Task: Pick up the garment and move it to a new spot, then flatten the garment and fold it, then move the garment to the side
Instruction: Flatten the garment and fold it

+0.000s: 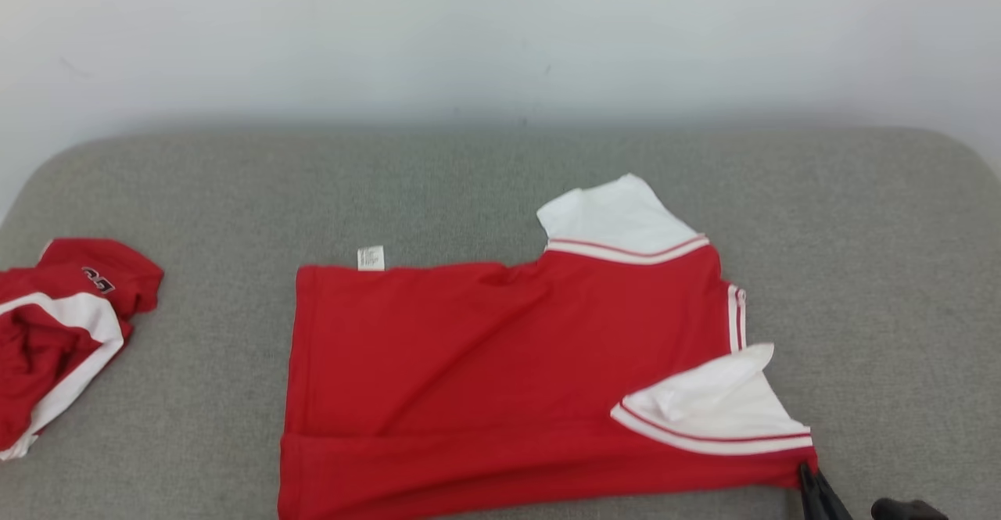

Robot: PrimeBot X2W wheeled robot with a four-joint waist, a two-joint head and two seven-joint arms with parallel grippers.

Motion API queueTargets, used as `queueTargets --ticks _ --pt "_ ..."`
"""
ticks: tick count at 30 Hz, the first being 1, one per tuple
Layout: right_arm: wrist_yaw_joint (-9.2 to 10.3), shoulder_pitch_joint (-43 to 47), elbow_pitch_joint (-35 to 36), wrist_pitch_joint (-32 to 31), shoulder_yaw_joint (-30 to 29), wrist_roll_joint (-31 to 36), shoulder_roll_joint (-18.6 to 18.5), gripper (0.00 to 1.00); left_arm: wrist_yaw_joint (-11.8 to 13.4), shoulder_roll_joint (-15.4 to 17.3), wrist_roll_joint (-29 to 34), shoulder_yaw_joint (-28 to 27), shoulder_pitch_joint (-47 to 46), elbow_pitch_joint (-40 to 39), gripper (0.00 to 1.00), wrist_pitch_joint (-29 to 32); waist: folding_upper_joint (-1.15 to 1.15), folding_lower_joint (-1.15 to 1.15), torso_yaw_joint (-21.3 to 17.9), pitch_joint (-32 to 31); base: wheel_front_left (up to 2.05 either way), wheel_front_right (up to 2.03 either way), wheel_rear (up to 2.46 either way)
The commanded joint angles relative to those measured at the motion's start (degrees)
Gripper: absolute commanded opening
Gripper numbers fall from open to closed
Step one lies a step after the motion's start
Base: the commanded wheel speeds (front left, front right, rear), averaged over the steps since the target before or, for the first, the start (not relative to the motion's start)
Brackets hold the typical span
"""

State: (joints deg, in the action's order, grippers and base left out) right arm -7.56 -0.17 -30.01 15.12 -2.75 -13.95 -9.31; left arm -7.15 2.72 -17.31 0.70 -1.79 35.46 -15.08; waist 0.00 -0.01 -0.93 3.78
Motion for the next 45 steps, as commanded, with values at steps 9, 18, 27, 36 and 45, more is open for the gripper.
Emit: queueTargets --ticks 9,18,27,36,45 --pt "0.16 5.5 1.1 0.0 -0.1 -0.4 0.3 0.00 -0.1 0.3 1.8 -2.2 3.6 2.2 0.00 -0.1 0.00 0.01 -1.2 -4.7 0.00 0.00 0.00" --pt "0.16 4.0 2.5 0.0 -0.7 -0.5 0.6 1.00 2.5 0.2 2.7 -2.0 2.9 0.6 1.00 -0.2 0.00 0.01 -0.8 -3.3 0.00 0.00 0.00" --pt "0.16 3.9 6.2 0.0 -0.9 1.0 1.3 1.00 4.6 0.2 5.6 -2.4 3.0 -3.8 1.00 -0.2 0.00 0.01 0.3 -2.8 0.00 0.00 0.00" --pt "0.16 3.7 8.5 0.0 5.7 1.0 1.4 1.00 4.0 0.2 5.7 -2.0 2.7 -4.9 1.00 -0.2 0.00 0.01 0.8 -2.6 0.00 0.00 0.00" --pt "0.16 2.8 10.4 0.0 14.7 -1.3 0.2 0.60 4.3 0.2 5.1 -1.3 3.2 -5.4 1.00 -0.2 0.00 0.01 1.2 -2.6 0.00 0.00 0.00"
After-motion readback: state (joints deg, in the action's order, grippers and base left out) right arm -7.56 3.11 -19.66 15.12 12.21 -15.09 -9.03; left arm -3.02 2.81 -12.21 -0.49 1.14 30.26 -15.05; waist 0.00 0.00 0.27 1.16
